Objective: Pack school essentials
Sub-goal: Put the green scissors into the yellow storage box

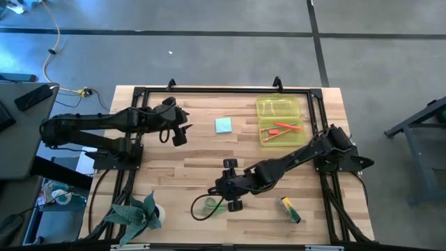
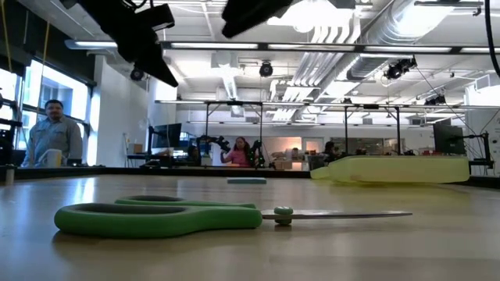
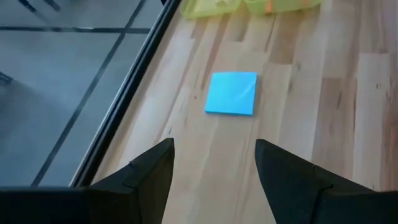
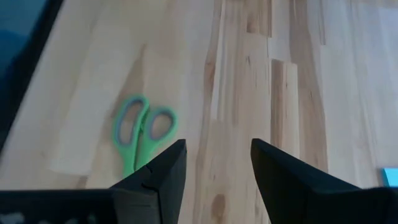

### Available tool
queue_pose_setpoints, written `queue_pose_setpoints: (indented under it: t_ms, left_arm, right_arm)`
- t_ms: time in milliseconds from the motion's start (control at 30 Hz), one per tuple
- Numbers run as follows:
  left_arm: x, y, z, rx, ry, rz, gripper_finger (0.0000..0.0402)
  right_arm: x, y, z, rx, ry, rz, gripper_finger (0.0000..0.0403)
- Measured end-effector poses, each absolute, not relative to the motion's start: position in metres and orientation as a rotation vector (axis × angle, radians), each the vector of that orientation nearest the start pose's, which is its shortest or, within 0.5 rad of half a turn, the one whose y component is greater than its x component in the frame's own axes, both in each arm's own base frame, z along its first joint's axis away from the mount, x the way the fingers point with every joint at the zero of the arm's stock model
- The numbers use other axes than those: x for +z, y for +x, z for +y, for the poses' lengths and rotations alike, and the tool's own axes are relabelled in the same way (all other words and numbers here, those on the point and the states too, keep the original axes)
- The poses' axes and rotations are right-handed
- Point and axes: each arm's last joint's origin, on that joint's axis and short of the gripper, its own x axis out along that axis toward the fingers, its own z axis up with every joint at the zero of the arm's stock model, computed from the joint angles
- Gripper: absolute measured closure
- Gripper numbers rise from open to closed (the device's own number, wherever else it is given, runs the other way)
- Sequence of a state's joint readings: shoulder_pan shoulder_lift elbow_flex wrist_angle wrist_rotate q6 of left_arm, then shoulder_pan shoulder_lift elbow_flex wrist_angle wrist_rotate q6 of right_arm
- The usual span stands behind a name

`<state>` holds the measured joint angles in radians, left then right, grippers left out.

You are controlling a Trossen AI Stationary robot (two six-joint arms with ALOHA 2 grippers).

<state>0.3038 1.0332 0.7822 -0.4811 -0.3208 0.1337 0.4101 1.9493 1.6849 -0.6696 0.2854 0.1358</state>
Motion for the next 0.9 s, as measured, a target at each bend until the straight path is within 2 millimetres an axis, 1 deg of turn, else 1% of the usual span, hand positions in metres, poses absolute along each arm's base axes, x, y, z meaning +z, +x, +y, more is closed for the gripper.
queue_pose_setpoints:
  t_ms: [67,167,300,567,767,900]
  left_arm:
    - [0.263,0.196,0.071,0.545,0.13,0.791,0.0188]
    - [0.263,0.195,0.071,0.544,0.138,0.792,0.0188]
    - [0.263,0.195,0.072,0.545,0.144,0.798,0.0188]
    - [0.262,0.193,0.074,0.557,0.133,0.813,0.0188]
    - [0.262,0.193,0.074,0.554,0.13,0.813,0.0188]
    - [0.262,0.193,0.074,0.554,0.13,0.812,0.0188]
  right_arm:
    - [0.27,0.396,0.162,0.052,-0.169,0.88,0.0231]
    - [0.27,0.396,0.16,0.048,-0.161,0.888,0.0231]
    - [0.265,0.4,0.162,0.082,-0.111,0.894,0.0231]
    - [0.231,0.417,0.176,0.206,-0.065,0.921,0.0231]
    - [0.202,0.43,0.189,0.288,-0.077,0.901,0.0231]
    - [0.183,0.435,0.194,0.309,-0.095,0.917,0.0231]
